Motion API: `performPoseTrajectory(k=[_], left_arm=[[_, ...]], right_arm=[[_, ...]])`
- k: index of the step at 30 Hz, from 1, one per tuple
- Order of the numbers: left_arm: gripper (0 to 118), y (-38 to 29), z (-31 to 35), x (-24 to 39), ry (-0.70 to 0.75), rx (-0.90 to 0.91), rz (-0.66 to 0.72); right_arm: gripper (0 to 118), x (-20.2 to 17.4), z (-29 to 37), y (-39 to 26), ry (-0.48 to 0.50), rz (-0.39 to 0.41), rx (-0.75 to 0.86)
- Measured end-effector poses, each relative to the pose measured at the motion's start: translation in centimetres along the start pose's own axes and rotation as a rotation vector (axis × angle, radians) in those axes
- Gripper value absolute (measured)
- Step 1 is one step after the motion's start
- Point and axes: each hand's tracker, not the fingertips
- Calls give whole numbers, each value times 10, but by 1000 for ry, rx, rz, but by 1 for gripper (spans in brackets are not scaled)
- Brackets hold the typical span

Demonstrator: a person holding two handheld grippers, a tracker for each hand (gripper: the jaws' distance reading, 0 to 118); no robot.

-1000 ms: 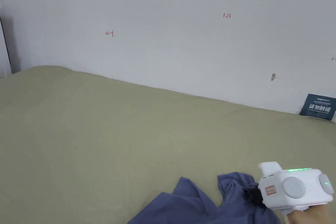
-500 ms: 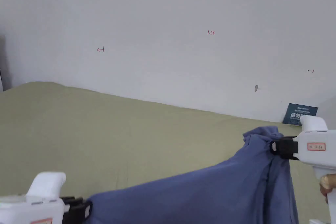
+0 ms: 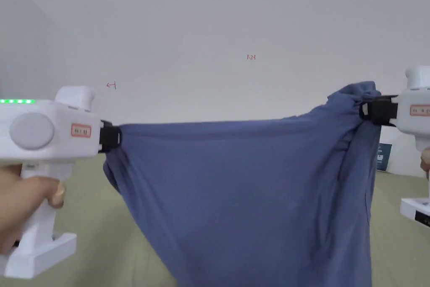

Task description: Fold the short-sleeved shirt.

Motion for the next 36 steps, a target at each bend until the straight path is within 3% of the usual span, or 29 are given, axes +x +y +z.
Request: performPoseTrajectory(k=[4, 8, 9, 12, 13, 16, 17, 23, 27, 36], left_arm=[[10, 48, -22, 20, 62, 48, -9], [10, 77, -45, 68, 110, 106, -42], [10, 89, -30, 22, 117, 108, -42], [10, 98, -36, 54, 132, 160, -30], [10, 110, -32, 17, 136, 174, -27], [10, 110, -32, 35, 133, 202, -25], [10, 105, -27, 13, 134, 207, -27], [10, 67, -27, 12, 135, 149, -83], [10, 31, -26, 2, 118, 62, -90], [10, -75, 10, -6, 47, -106, -18]], right_arm=[[6, -2, -19, 28, -18, 66, 79], [6, -6, -30, 41, -21, 74, 149], [6, -6, -32, 42, -17, 71, 166], [6, -7, -33, 37, -14, 63, 219], [6, -7, -33, 36, -10, 59, 230], [6, -8, -31, 30, 6, 43, 248], [6, -8, -31, 27, 1, 38, 242], [6, -9, -24, -6, -4, 53, 139], [6, -10, -14, -38, -9, 10, 56], [6, -10, 35, -132, -15, -41, -67]])
